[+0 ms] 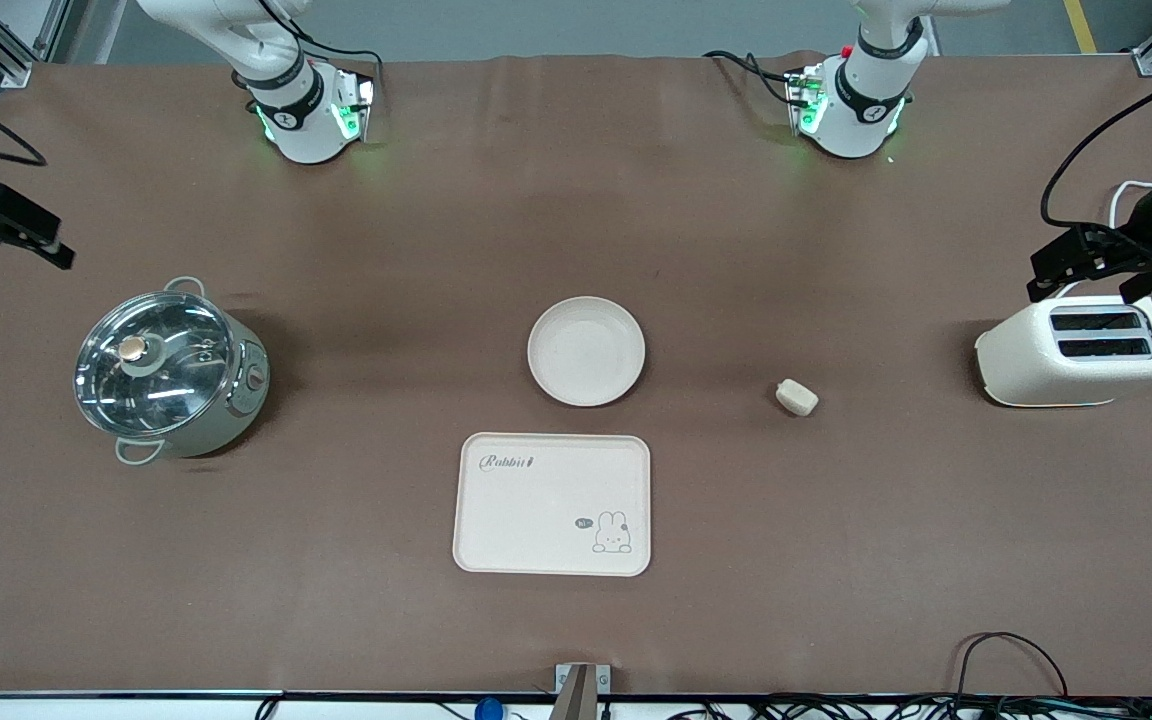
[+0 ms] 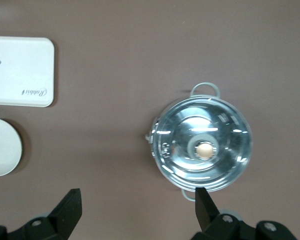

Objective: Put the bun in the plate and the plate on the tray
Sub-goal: 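Reach the left gripper to the cream bun while the right gripper moves toward the pot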

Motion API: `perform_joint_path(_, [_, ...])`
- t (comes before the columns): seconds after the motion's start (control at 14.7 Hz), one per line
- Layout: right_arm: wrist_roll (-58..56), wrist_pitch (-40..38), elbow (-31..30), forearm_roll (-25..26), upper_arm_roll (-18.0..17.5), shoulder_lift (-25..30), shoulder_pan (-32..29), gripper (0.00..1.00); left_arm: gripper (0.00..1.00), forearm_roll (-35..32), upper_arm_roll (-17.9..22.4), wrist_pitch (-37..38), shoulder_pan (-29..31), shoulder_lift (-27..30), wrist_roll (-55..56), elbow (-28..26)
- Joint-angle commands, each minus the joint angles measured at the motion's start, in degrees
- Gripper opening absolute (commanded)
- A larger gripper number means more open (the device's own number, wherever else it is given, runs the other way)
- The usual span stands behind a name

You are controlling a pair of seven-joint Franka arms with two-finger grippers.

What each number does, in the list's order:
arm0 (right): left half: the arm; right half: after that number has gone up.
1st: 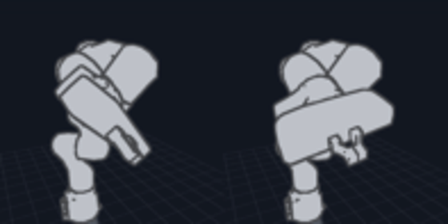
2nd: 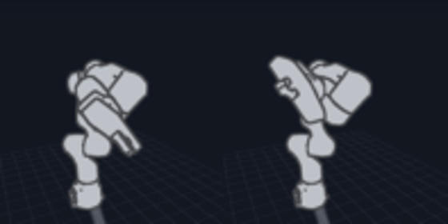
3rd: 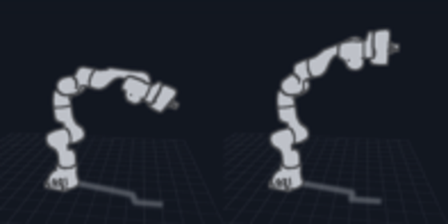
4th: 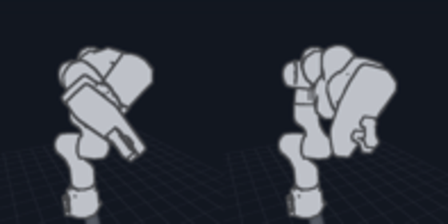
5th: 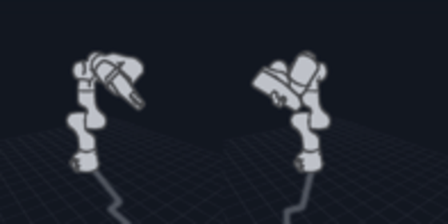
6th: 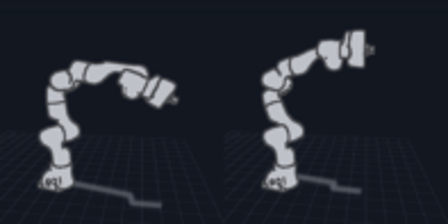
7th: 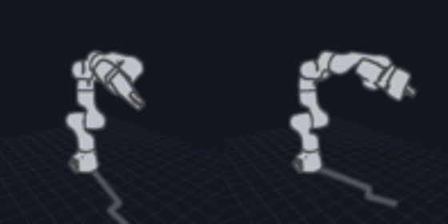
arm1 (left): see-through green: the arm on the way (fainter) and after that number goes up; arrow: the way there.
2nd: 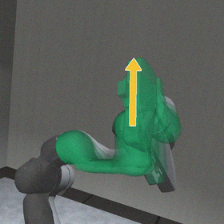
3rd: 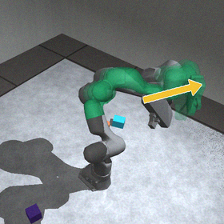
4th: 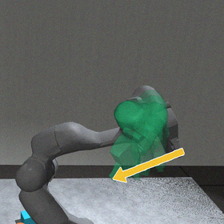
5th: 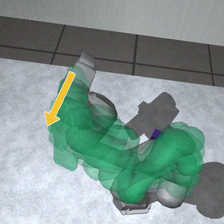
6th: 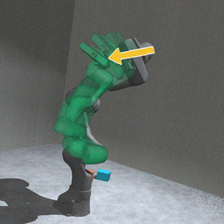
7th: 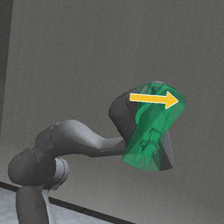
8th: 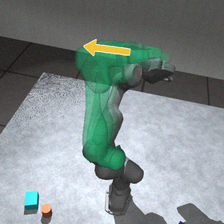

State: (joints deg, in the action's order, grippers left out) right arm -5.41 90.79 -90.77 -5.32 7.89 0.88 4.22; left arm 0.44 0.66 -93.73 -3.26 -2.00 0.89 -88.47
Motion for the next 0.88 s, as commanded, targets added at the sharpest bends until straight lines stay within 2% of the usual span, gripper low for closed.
perform_joint_path(0.0, [-0.66,-0.17,0.33,-1.71,0.28,-1.93,0.70,1.00,1.00,-0.88,0.04,0.92,0.01,-0.20,-1.06,0.94])
perform_joint_path(0.27, [-0.22,-1.66,0.86,-1.27,0.19,-1.32,0.88,1.00,1.00,-0.27,-0.14,0.92,-0.60,-0.98,-1.06,-0.55])
perform_joint_path(0.41, [-0.04,-1.66,0.68,-1.36,0.11,-1.40,0.88,1.00,1.00,0.26,-1.71,-2.75,-1.05,-2.56,0.51,-6.33])
perform_joint_path(0.61, [-0.31,-1.23,0.33,-1.71,0.10,-2.02,3.58,1.00,1.00,2.01,-5.83,-17.14,-0.88,-7.21,8.85,-16.18])
perform_joint_path(0.82, [0.04,-0.70,0.42,-2.32,0.11,-3.68,5.61,1.00,1.00,3.95,-9.27,-33.93,-1.14,-14.58,12.81,-22.61])
